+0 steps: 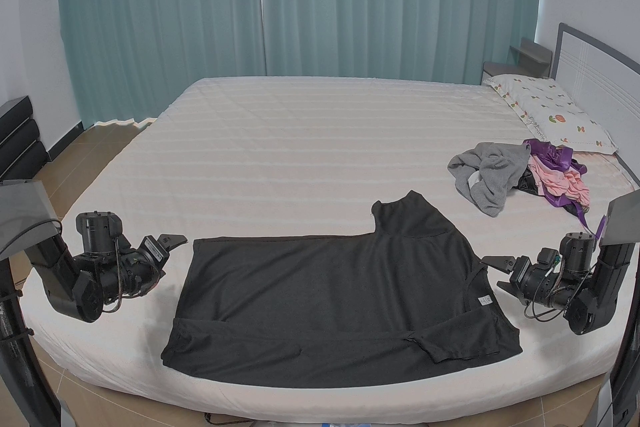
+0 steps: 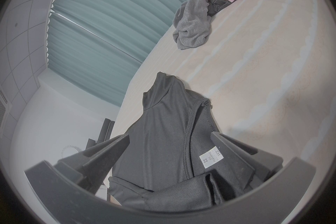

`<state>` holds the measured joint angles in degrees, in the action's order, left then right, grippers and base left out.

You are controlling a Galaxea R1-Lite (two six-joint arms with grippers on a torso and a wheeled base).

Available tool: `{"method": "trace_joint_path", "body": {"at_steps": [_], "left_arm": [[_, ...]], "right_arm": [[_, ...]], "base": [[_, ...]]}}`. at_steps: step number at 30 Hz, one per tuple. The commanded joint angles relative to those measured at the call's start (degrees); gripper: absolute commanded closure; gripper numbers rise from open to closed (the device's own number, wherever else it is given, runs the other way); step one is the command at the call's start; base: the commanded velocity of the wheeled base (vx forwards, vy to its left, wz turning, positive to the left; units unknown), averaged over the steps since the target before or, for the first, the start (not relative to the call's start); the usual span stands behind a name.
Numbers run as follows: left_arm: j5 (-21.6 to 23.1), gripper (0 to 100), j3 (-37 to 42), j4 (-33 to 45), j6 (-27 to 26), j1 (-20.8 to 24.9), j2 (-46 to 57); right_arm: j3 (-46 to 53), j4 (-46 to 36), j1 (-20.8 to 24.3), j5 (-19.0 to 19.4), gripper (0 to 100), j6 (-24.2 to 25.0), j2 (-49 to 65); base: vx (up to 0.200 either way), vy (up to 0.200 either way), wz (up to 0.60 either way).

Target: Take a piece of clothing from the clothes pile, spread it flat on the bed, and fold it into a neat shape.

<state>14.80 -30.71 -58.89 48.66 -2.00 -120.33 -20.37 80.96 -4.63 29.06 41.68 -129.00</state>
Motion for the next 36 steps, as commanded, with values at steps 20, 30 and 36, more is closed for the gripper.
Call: {"method": "trace_joint_path", "body": {"at_steps": [20,30,36], "left_arm": [[-0.6,0,-32.5,13.5,-5.2,1.6,-19.7],[-0.6,100,-33.7,13.7,-5.6,2.5,-20.8],[-0.7,100,-33.7,13.5,-7.3,2.4,-21.3]], "right_arm": [[-0.8,-0.1,0.3,-0.1,0,0.0,-1.2],[-0.9,-0.1,0.7,-0.1,0,0.0,-1.6],[-0.8,-0.1,0.7,-0.1,0,0.0,-1.5]], "base": [[0.000,0.000,0.00],[0.000,0.000,0.00],[0.000,0.000,0.00]]}}
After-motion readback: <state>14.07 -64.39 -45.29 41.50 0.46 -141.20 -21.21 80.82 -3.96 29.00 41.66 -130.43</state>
